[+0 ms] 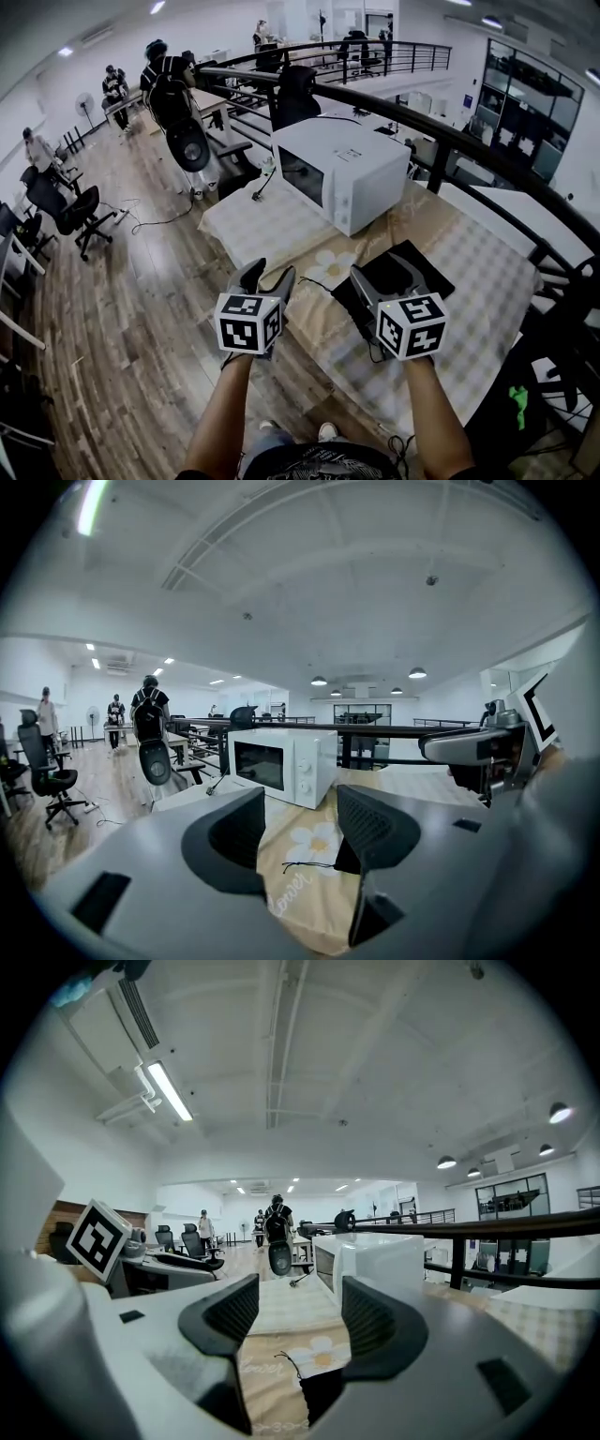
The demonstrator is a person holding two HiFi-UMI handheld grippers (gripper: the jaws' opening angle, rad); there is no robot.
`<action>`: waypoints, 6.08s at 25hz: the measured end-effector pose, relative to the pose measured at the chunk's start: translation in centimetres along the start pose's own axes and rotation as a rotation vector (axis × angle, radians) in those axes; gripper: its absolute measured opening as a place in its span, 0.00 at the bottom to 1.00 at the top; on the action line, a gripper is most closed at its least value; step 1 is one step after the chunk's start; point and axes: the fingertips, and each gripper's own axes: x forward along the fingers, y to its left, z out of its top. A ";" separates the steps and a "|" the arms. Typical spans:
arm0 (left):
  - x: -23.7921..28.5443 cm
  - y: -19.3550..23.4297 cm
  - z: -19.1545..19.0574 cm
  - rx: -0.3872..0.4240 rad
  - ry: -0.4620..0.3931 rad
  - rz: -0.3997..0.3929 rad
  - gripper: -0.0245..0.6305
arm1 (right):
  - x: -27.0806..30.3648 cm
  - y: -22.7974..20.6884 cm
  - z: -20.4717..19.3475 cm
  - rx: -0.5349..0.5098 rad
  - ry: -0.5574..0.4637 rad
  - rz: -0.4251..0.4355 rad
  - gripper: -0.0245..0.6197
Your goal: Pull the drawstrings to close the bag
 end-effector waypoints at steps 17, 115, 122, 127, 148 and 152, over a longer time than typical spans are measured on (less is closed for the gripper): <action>9.8 -1.5 2.9 0.089 -0.010 -0.315 0.41 | 1.0 -4.8 0.2 0.031 -0.023 -0.275 0.45; 17.6 -7.4 -22.7 0.959 0.575 -1.168 0.31 | -2.9 -2.5 -29.8 0.190 0.704 -0.412 0.28; 17.3 -7.4 -23.1 0.916 0.630 -1.187 0.24 | -2.9 -2.3 -29.8 0.207 0.702 -0.418 0.24; 17.5 -7.3 -23.0 0.875 0.654 -1.178 0.23 | -3.0 -2.5 -29.9 0.232 0.702 -0.439 0.18; 17.4 -7.9 -22.1 0.846 0.650 -1.083 0.08 | -3.5 -2.8 -29.5 0.244 0.705 -0.496 0.07; 17.4 -8.3 -20.6 0.829 0.601 -1.074 0.08 | -3.7 -3.0 -28.5 0.229 0.689 -0.516 0.07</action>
